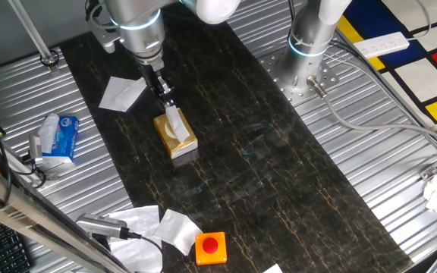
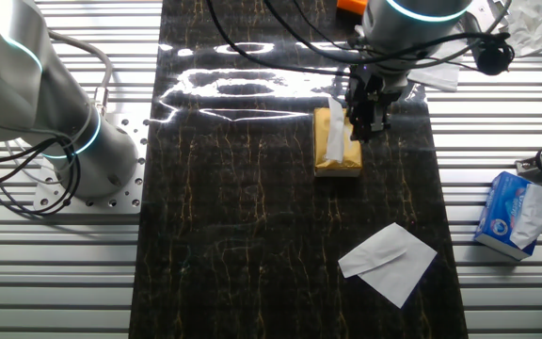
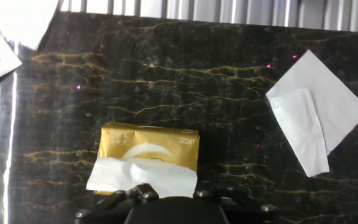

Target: Pull out a napkin

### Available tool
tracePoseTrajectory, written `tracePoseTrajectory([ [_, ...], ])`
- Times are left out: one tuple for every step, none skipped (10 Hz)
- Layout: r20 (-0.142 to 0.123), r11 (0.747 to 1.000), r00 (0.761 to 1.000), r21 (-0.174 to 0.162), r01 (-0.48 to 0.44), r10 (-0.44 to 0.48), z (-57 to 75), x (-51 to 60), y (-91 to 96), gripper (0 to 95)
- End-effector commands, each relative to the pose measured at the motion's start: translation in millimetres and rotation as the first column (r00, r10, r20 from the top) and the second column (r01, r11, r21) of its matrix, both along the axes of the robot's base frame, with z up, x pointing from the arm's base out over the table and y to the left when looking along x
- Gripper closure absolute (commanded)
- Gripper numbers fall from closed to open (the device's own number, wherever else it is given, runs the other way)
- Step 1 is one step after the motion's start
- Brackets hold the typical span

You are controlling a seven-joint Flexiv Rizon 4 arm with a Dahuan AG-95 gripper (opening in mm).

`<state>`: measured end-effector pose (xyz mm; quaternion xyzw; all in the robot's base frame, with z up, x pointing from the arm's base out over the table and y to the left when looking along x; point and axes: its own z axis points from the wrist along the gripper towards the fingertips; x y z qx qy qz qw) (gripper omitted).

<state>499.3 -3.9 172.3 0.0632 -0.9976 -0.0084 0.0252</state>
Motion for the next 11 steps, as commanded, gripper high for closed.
tracePoseTrajectory([
  [0.003,1.0,1.0,-0.002,-0.007,0.007,0.1,-1.6,-0.5,95.0],
  [0.003,1.0,1.0,-0.002,-0.008,0.008,0.1,-1.6,-0.5,95.0],
  [0.003,1.0,1.0,-0.002,-0.005,0.005,0.2,-1.6,-0.5,95.0],
  [0.002,1.0,1.0,-0.003,-0.004,0.004,0.2,-1.6,-0.5,95.0],
  [0.002,1.0,1.0,-0.003,-0.005,0.005,0.2,-1.6,-0.5,95.0],
  [0.003,1.0,1.0,-0.003,-0.006,0.006,0.2,-1.6,-0.6,95.0],
  [0.003,1.0,1.0,-0.003,-0.008,0.008,0.2,-1.6,-0.6,95.0],
  [0.002,1.0,1.0,-0.003,-0.009,0.009,0.2,-1.6,-0.6,95.0],
  [0.002,1.0,1.0,-0.003,-0.009,0.009,0.2,-1.6,-0.6,95.0],
  [0.002,1.0,1.0,-0.002,-0.008,0.008,0.2,-1.6,-0.6,95.0],
  [0.002,1.0,1.0,-0.002,-0.007,0.007,0.2,-1.6,-0.6,95.0],
])
